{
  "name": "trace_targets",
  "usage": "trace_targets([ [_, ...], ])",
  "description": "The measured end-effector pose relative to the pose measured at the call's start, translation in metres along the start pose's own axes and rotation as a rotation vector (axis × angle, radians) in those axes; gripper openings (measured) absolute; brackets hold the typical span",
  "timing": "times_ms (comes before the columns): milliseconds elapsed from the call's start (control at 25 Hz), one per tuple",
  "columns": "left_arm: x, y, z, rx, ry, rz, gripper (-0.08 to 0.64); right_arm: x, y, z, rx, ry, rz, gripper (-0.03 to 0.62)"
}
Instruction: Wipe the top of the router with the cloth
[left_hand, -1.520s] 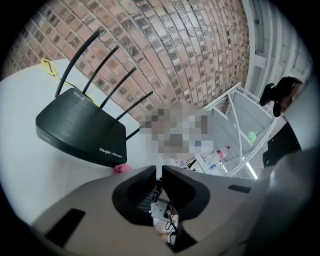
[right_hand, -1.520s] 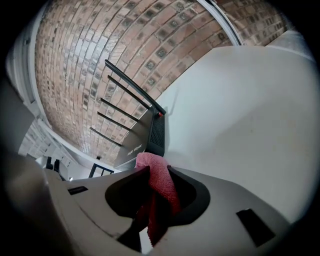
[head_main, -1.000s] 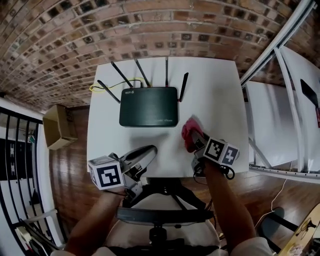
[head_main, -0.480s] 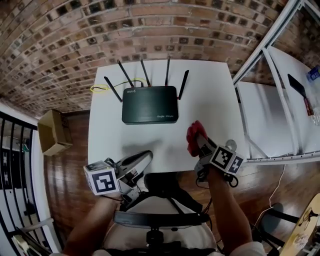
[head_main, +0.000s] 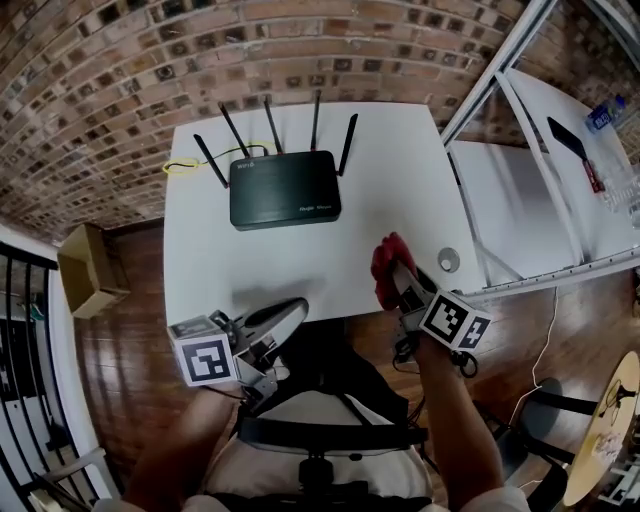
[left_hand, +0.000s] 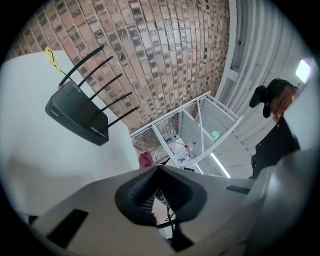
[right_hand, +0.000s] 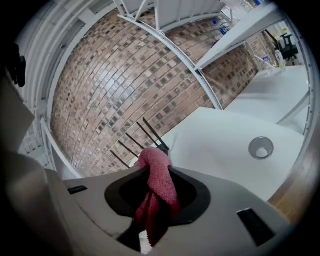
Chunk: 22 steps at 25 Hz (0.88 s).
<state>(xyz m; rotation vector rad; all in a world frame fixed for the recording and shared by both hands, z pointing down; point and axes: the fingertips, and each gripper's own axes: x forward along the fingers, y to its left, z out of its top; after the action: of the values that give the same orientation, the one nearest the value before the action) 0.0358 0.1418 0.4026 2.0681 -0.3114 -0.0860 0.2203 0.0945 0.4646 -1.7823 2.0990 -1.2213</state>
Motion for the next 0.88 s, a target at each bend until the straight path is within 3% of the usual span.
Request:
trace_targets([
  [280,-0.011,-0.015,-0.001,0.006,-0.049,0.009,0.006,-0.019,0.014,0.005,-0.079,0.005,0.045,0.130],
  [560,0.001,-0.025,0.006,-0.016,-0.155,0.048,0.006,-0.035,0.014,0.025,-0.072,0.030,0.127,0.129],
  [880,0.043,-0.043,-0.008,-0.032,-0.164,0.066,0.006,-0.058,-0.022,0.076,-0.012,-0.028,0.174,0.129],
])
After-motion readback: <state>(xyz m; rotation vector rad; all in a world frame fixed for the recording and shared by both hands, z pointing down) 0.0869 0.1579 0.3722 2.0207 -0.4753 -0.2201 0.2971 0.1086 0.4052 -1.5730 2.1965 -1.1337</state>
